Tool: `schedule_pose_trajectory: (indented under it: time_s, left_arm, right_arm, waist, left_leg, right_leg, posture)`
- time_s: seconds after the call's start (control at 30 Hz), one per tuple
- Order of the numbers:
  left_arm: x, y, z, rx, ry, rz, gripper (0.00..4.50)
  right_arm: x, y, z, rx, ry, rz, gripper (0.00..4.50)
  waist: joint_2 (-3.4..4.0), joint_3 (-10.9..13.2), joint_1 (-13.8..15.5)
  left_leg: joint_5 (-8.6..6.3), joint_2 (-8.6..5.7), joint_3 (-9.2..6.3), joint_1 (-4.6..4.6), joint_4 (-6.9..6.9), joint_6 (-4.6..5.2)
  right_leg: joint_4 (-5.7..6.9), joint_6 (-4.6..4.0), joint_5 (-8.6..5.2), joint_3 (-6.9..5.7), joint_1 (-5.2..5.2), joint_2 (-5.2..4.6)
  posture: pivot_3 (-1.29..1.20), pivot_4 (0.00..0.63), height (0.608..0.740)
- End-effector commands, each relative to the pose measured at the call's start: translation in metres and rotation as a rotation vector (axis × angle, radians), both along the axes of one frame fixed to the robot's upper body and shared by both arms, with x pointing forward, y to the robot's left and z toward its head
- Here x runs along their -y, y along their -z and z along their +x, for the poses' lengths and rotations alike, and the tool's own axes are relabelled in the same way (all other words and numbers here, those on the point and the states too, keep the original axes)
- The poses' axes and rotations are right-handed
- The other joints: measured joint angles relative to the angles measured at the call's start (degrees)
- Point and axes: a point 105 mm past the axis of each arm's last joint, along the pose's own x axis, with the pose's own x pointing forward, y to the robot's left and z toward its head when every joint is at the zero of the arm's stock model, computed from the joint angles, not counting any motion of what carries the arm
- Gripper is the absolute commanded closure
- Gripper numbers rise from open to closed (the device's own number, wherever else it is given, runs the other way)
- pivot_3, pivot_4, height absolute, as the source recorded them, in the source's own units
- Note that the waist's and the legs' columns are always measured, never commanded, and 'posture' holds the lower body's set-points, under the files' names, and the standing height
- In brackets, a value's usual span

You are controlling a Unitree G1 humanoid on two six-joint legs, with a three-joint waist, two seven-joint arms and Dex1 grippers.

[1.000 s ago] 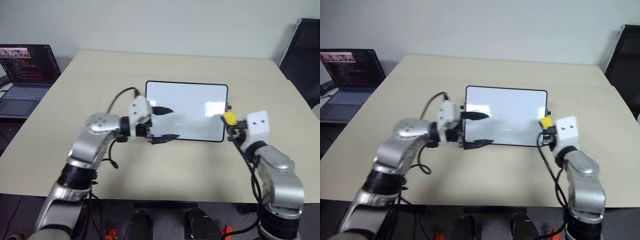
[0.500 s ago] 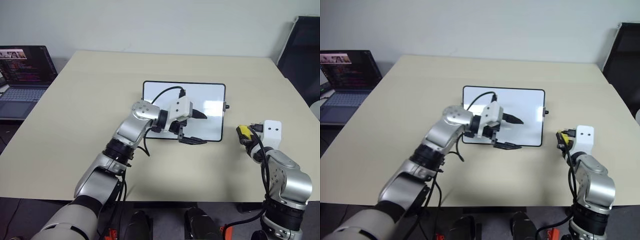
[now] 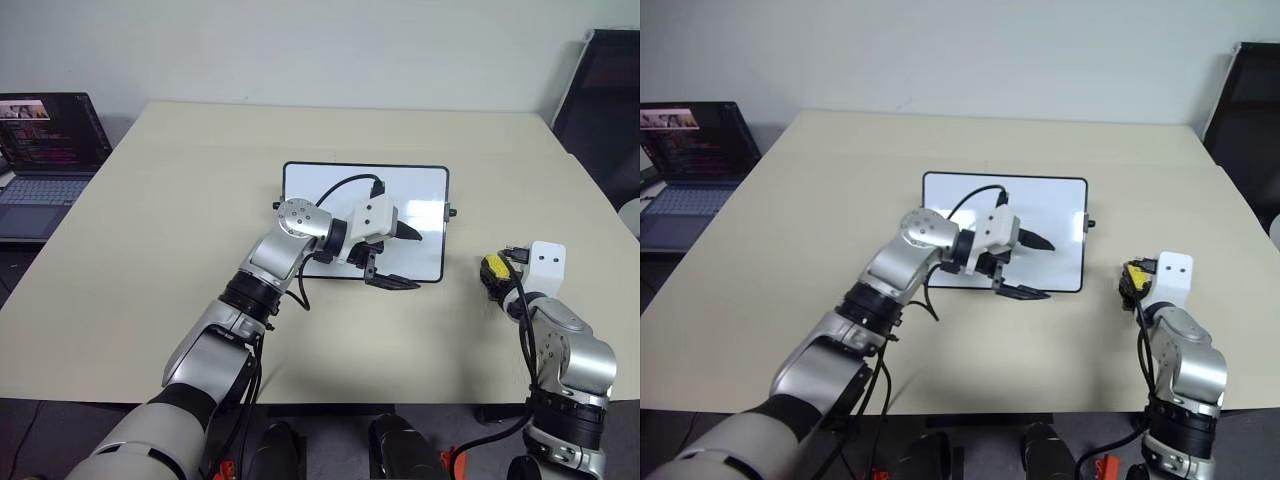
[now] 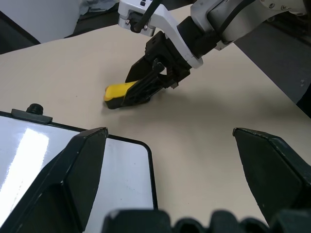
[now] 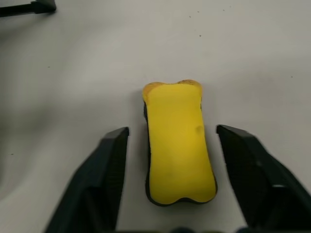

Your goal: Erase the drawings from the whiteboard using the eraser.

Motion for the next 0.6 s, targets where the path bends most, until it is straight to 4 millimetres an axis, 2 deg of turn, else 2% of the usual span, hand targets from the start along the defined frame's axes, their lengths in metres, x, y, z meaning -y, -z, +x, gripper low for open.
schedule_pose_trajectory:
  time_s: [0.03, 0.1, 0.2, 0.23, 0.37, 0.47, 0.5, 0.57, 0.6]
  left_arm:
    - [-0.002, -0.012, -0.002, 0.053, -0.003, -0.038, 0.0]
    - [-0.01, -0.016, 0.0, 0.057, -0.053, -0.079, 0.0]
    - [-0.033, -0.022, 0.012, 0.067, -0.204, -0.165, 0.0]
    - [-0.049, -0.023, 0.017, 0.048, -0.285, -0.197, 0.0]
    - [-0.087, -0.023, 0.02, -0.004, -0.483, -0.289, 0.0]
    - [-0.143, -0.019, 0.012, -0.022, -0.769, -0.426, 0.0]
    - [-0.154, -0.018, 0.009, -0.024, -0.836, -0.457, 0.0]
    - [-0.182, -0.015, 0.006, -0.026, -1.014, -0.527, 0.0]
    - [-0.202, -0.012, 0.006, -0.013, -1.134, -0.558, 0.0]
  right_arm:
    - [0.0, -0.021, 0.004, 0.097, -0.018, -0.019, 0.04]
    - [-0.002, -0.034, 0.004, 0.168, -0.022, -0.039, 0.04]
    - [-0.011, -0.055, 0.0, 0.286, -0.067, -0.112, 0.04]
    - [-0.017, -0.058, -0.003, 0.318, -0.091, -0.125, 0.04]
    - [-0.031, -0.057, -0.014, 0.358, -0.127, -0.141, 0.04]
    - [-0.039, -0.059, -0.021, 0.443, -0.124, -0.131, 0.04]
    - [-0.04, -0.061, -0.023, 0.473, -0.136, -0.127, 0.04]
    - [-0.035, -0.06, -0.026, 0.504, -0.119, -0.118, 0.04]
    - [-0.032, -0.056, -0.028, 0.499, -0.113, -0.104, 0.04]
  waist:
    - [0.01, 0.01, 0.0]
    - [0.03, 0.01, -0.04]
    - [0.14, 0.05, -0.15]
    - [0.16, 0.04, -0.18]
    - [0.16, 0.04, -0.17]
    - [0.2, 0.02, -0.24]
    - [0.2, 0.02, -0.16]
    - [0.2, 0.03, 0.02]
    - [0.15, 0.02, 0.18]
  left_leg:
    - [0.0, 0.0, 0.0, 0.0, 0.0, 0.0]
    - [0.0, 0.0, 0.0, 0.0, -0.01, 0.0]
    - [0.0, 0.01, 0.0, 0.01, -0.01, 0.0]
    - [0.0, 0.01, -0.01, 0.01, -0.01, 0.0]
    - [0.0, 0.08, -0.07, 0.02, -0.03, 0.0]
    - [-0.01, 0.08, 0.0, 0.01, -0.02, -0.01]
    - [-0.01, 0.08, 0.01, 0.02, -0.03, -0.01]
    - [-0.01, 0.08, -0.02, 0.01, -0.01, -0.02]
    - [-0.01, 0.08, -0.04, 0.02, 0.02, -0.02]
  right_leg:
    - [0.0, 0.0, 0.0, 0.0, 0.0, 0.0]
    - [0.0, 0.01, 0.0, 0.0, 0.0, 0.0]
    - [0.01, 0.01, 0.0, 0.0, 0.0, 0.0]
    - [0.03, 0.01, 0.0, 0.0, -0.01, 0.01]
    - [0.04, 0.0, -0.01, -0.03, -0.01, 0.07]
    - [0.0, 0.01, 0.0, 0.02, 0.01, 0.01]
    - [0.0, 0.03, -0.02, 0.01, 0.03, 0.0]
    - [0.02, 0.03, -0.02, -0.04, 0.01, 0.0]
    - [0.04, 0.02, -0.02, -0.06, 0.03, 0.0]
  posture:
    - [0.0, 0.15, 0.74]
    - [0.0, 0.15, 0.74]
    - [0.0, 0.15, 0.74]
    - [0.0, 0.15, 0.74]
    - [0.0, 0.15, 0.74]
    - [0.0, 0.15, 0.74]
    - [0.0, 0.15, 0.74]
    - [0.0, 0.15, 0.74]
    - [0.0, 0.15, 0.74]
